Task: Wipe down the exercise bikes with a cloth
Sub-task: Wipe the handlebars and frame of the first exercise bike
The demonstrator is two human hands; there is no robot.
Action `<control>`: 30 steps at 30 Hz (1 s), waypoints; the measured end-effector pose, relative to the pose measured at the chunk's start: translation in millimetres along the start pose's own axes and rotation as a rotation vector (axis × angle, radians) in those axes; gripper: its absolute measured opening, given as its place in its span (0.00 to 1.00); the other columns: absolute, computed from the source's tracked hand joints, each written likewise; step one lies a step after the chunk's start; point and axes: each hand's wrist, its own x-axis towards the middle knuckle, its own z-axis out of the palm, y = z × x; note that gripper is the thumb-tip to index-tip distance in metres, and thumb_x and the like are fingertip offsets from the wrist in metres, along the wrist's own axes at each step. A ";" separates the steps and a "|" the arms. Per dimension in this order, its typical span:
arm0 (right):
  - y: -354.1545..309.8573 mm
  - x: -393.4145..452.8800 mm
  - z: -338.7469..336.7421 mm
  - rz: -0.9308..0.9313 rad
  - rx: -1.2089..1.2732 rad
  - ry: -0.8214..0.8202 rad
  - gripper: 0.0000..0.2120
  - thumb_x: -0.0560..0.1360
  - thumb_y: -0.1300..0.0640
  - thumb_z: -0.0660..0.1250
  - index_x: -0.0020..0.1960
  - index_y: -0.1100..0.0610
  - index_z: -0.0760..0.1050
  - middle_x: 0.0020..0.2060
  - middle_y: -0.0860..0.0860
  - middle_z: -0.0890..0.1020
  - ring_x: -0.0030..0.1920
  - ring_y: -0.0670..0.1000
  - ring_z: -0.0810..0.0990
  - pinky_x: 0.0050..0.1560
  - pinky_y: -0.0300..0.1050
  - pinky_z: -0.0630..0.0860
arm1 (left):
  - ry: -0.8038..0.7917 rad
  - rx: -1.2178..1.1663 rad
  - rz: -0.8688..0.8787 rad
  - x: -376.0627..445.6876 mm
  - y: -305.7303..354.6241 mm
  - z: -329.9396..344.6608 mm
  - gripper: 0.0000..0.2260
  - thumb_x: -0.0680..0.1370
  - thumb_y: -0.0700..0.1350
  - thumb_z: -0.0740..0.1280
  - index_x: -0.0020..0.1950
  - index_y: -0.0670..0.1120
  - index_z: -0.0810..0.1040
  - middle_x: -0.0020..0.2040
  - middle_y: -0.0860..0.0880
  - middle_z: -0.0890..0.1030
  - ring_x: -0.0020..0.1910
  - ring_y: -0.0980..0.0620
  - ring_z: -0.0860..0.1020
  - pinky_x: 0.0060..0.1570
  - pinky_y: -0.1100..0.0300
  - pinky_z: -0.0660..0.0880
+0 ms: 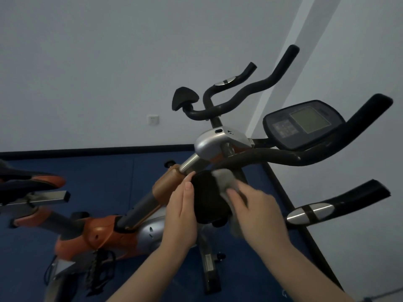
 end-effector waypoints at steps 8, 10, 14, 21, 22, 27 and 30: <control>7.7 -8.5 -8.7 0.196 0.157 -0.106 0.15 0.77 0.46 0.59 0.42 0.53 0.79 0.34 0.50 0.81 0.37 0.49 0.81 0.42 0.50 0.78 | -0.026 -0.033 -0.022 -2.5 0.9 -6.0 0.20 0.79 0.60 0.53 0.66 0.57 0.75 0.58 0.60 0.81 0.61 0.63 0.76 0.61 0.62 0.73; 1.0 4.0 -7.7 0.106 0.083 -0.042 0.12 0.78 0.47 0.58 0.55 0.46 0.78 0.39 0.45 0.80 0.43 0.46 0.79 0.45 0.45 0.77 | -0.034 -0.023 -0.023 -3.3 2.9 -5.7 0.22 0.79 0.61 0.53 0.67 0.56 0.74 0.61 0.58 0.80 0.63 0.61 0.75 0.66 0.54 0.70; -18.6 31.2 14.8 -0.004 0.028 0.052 0.17 0.80 0.55 0.60 0.68 0.49 0.71 0.54 0.50 0.80 0.54 0.49 0.78 0.53 0.43 0.75 | 0.007 -0.063 -0.042 -6.3 3.5 -0.1 0.23 0.78 0.61 0.54 0.68 0.56 0.73 0.63 0.55 0.79 0.64 0.60 0.75 0.66 0.52 0.71; 4.8 2.0 -6.0 -0.187 -0.040 0.132 0.16 0.73 0.54 0.70 0.61 0.49 0.78 0.46 0.47 0.86 0.45 0.45 0.83 0.46 0.39 0.80 | -0.022 0.005 -0.035 -3.1 0.9 -19.4 0.19 0.82 0.56 0.50 0.59 0.60 0.79 0.55 0.62 0.83 0.58 0.65 0.77 0.54 0.75 0.71; 3.2 9.1 -7.4 -0.227 -0.082 0.151 0.16 0.72 0.55 0.72 0.59 0.50 0.80 0.44 0.48 0.86 0.44 0.48 0.83 0.44 0.44 0.81 | -0.018 0.000 -0.039 -2.8 1.2 -21.0 0.19 0.82 0.55 0.49 0.58 0.59 0.80 0.54 0.63 0.83 0.58 0.65 0.78 0.52 0.76 0.71; -22.5 30.7 18.2 -0.422 -0.234 0.061 0.12 0.72 0.55 0.71 0.55 0.53 0.82 0.52 0.50 0.80 0.54 0.52 0.75 0.52 0.50 0.75 | -0.005 -0.054 -0.049 0.2 0.8 -20.4 0.21 0.83 0.53 0.48 0.56 0.54 0.81 0.51 0.59 0.85 0.53 0.62 0.80 0.48 0.75 0.73; -16.6 20.0 12.6 -0.467 -0.289 -0.117 0.09 0.73 0.50 0.68 0.51 0.48 0.83 0.45 0.45 0.78 0.49 0.48 0.72 0.49 0.47 0.71 | 0.021 -0.083 -0.094 6.8 0.8 -21.1 0.21 0.83 0.53 0.48 0.55 0.53 0.81 0.49 0.57 0.86 0.51 0.61 0.82 0.45 0.74 0.74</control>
